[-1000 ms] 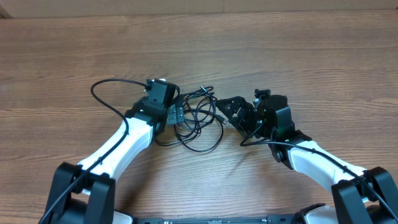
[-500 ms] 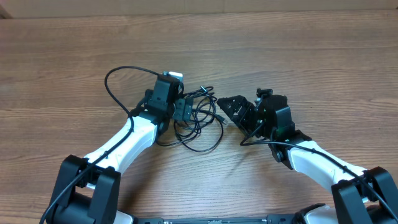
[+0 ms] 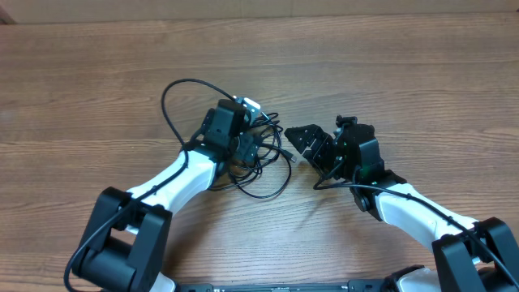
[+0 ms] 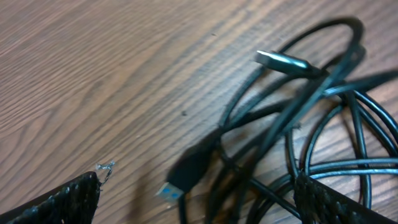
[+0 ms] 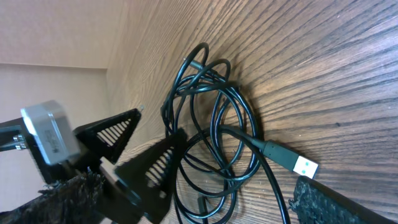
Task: Untangle cables
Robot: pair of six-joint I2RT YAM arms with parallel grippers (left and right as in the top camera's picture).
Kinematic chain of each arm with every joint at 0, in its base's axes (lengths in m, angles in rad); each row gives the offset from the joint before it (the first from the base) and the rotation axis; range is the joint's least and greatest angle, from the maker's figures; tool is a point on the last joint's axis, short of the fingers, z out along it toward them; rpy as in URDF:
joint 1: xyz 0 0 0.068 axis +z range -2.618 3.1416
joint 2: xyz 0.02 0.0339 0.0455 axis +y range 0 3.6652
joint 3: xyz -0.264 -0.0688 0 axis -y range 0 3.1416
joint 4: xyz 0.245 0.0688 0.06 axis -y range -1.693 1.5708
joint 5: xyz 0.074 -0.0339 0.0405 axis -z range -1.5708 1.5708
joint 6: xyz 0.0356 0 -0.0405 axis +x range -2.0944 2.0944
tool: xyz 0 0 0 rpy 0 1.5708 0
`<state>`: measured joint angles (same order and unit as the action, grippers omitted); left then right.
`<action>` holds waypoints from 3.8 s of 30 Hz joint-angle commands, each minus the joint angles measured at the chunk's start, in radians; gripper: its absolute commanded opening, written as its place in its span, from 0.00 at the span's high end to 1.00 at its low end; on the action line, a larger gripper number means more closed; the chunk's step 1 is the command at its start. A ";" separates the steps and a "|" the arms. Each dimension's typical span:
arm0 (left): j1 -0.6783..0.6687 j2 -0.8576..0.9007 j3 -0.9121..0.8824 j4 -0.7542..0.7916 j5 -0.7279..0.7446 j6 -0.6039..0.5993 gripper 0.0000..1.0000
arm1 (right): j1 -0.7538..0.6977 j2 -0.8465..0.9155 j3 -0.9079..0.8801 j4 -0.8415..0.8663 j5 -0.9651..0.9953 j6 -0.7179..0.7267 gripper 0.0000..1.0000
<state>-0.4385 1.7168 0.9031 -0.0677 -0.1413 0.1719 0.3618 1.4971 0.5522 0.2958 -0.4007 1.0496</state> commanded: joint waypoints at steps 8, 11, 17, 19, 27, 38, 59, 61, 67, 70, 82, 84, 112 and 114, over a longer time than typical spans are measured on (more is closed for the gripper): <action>-0.014 0.056 0.003 0.030 0.011 0.060 0.33 | 0.003 -0.004 0.010 0.004 0.021 -0.007 0.00; -0.014 0.056 0.003 0.034 0.011 0.060 0.50 | 0.003 -0.004 0.010 0.004 0.027 -0.007 0.00; -0.014 0.055 0.003 0.034 0.011 0.060 0.82 | 0.003 -0.004 0.010 0.004 0.027 -0.007 0.00; -0.015 0.054 0.003 0.033 0.011 0.060 0.87 | 0.003 -0.004 0.010 0.004 0.027 -0.007 0.00; -0.016 0.018 0.033 -0.031 0.011 0.001 0.90 | 0.003 -0.004 0.010 0.004 0.034 -0.008 0.00; -0.016 -0.140 0.101 -0.122 0.055 -0.224 0.96 | 0.003 -0.004 0.010 0.005 0.011 -0.007 0.00; -0.017 -0.165 0.102 0.081 0.559 -0.794 0.96 | 0.003 -0.004 0.010 0.011 -0.012 -0.007 0.00; -0.017 -0.165 0.102 0.110 0.579 -0.850 0.96 | 0.003 -0.004 0.010 0.008 -0.012 -0.007 0.00; -0.016 -0.165 0.102 0.155 0.585 -1.005 0.96 | 0.003 -0.004 0.010 0.004 -0.012 -0.008 0.00; -0.016 -0.165 0.102 0.161 0.601 -1.101 0.94 | 0.003 -0.004 0.010 0.004 -0.011 -0.008 0.00; 0.011 -0.165 0.101 0.023 0.840 -0.913 0.65 | 0.003 -0.004 0.010 0.001 -0.011 -0.031 0.00; 0.026 -0.165 0.101 -0.043 0.837 -0.860 0.68 | 0.003 -0.004 0.010 0.001 -0.011 -0.030 0.00; 0.116 -0.096 0.100 -0.393 0.092 -0.729 0.24 | 0.003 -0.004 0.010 0.001 0.000 -0.031 0.00; 0.115 -0.060 0.100 -0.367 0.124 -0.728 0.26 | 0.003 -0.004 0.010 0.001 0.000 -0.031 0.00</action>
<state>-0.3248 1.5948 0.9905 -0.4580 -0.0162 -0.5686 0.3614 1.4971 0.5522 0.2947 -0.4107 1.0309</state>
